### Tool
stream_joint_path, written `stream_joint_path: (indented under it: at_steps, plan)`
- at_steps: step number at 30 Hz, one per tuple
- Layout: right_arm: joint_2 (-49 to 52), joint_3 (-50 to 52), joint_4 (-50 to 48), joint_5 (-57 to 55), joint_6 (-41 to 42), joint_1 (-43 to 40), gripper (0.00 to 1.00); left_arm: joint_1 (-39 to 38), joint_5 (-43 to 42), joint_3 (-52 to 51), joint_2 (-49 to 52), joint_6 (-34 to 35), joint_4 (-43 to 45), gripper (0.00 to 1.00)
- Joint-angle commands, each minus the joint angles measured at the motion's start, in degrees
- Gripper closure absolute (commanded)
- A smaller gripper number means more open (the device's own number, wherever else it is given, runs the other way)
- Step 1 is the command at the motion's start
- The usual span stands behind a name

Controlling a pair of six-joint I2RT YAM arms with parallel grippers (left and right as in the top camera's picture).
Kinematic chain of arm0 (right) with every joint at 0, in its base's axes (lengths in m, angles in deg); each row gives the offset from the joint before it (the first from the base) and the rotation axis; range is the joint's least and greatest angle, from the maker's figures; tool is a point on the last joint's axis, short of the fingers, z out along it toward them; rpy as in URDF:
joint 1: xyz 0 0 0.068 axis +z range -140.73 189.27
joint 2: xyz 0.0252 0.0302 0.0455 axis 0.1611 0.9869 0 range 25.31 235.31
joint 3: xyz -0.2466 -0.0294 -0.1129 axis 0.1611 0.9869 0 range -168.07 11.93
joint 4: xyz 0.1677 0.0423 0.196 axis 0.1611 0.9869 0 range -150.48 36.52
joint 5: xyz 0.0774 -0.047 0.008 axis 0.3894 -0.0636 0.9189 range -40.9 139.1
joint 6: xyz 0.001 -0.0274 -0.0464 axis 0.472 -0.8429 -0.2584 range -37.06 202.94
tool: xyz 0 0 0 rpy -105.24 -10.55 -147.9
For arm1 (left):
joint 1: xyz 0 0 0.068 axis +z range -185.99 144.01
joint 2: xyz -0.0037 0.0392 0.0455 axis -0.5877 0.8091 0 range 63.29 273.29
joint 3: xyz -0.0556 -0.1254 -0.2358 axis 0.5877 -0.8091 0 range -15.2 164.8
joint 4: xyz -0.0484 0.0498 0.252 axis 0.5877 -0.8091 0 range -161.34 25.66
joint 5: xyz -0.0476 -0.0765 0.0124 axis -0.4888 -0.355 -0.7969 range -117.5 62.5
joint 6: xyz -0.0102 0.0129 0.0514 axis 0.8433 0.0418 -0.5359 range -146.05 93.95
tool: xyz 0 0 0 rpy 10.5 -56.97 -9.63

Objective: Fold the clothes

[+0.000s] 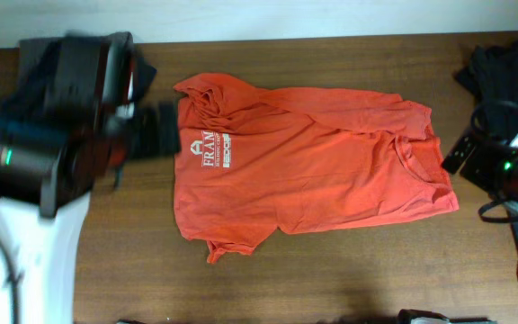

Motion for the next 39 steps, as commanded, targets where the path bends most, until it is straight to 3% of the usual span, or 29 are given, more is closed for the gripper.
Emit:
stream_joint_path:
  at_steps: [1,6,12,19,30,39]
  plan:
    - [-0.9,5.4,-2.1,-3.8,1.4,-0.2,0.01,0.1,-2.8,-14.4,-7.5,3.9,-0.1,0.01]
    - [1.3,11.6,-8.9,-5.3,1.2,-0.2,0.01,0.1,-7.6,-32.2,-12.7,4.0,4.3,0.01]
    - [7.9,14.7,-12.2,-6.6,1.2,-0.2,0.01,-0.4,-16.2,-55.1,-14.2,3.1,16.3,0.01]
    - [15.7,14.7,-17.0,-6.6,-1.0,-1.6,0.01,-5.8,-18.5,-72.0,-14.2,3.1,28.2,0.05]
    - [22.3,14.8,-21.8,-4.8,-4.0,-10.9,0.01,-11.5,-19.0,-82.4,-12.7,4.0,40.5,0.10]
    - [25.1,14.8,-25.0,-3.6,-5.3,-11.4,0.01,-11.5,-18.1,-83.1,-1.3,4.0,49.0,0.17]
